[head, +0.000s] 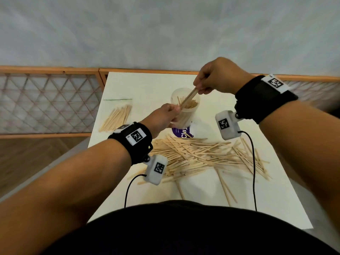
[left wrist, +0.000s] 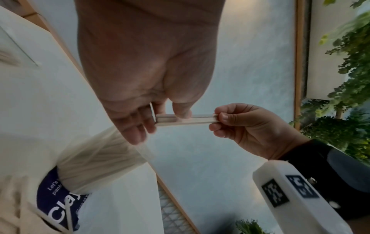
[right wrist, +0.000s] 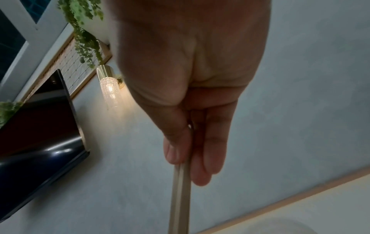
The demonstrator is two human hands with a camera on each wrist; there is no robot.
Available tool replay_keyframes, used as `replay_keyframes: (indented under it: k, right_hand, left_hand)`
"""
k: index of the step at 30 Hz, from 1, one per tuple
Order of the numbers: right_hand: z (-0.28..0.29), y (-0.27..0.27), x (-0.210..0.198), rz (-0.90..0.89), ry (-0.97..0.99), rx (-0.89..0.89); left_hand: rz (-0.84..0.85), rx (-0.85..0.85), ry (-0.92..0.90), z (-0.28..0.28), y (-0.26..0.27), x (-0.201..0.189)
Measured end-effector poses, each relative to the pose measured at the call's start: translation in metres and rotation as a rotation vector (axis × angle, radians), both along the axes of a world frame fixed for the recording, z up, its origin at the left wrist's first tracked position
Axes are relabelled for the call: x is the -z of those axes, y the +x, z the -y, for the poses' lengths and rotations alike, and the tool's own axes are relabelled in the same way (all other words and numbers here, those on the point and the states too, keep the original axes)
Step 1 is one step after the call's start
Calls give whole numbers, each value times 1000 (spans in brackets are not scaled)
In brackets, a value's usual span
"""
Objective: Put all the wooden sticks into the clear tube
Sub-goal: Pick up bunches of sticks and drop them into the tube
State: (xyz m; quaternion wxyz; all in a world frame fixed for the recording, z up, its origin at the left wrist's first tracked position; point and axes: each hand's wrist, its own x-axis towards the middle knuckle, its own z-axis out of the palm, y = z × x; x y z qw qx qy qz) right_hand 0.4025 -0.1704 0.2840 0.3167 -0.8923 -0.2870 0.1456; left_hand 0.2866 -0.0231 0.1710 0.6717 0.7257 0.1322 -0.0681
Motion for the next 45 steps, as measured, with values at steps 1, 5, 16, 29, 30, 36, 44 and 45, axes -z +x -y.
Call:
replay_keyframes:
  k: [1,5,16,29,30,36,44,45]
  right_hand:
    - [-4,9,-3,37,0,13]
    - [-25,39,0,251,-121,32]
    - [-81,68,117,319,-590,-201]
    - [33,57,113,4,-6,243]
    - [49,53,119,-23,-36,260]
    - [150,22,178,-128,-372,362]
    - [238,-9,244,-157,-579,641]
    - [243,-11,249,-177,-573,653]
  left_hand:
    - [-12,-38,47,-6,1,4]
    - [-98,-58,105,-28,-3,22]
    - [-358,-116,143,-65,-29,63]
    - [-375,-17,419,-39,-19,74]
    - [-376,24,513,-35,-19,76]
    - [-426,226,831,-22,-27,114]
    - [-490,245,1028,-13,-45,160]
    - [-486,219,1016,-13,-47,163]
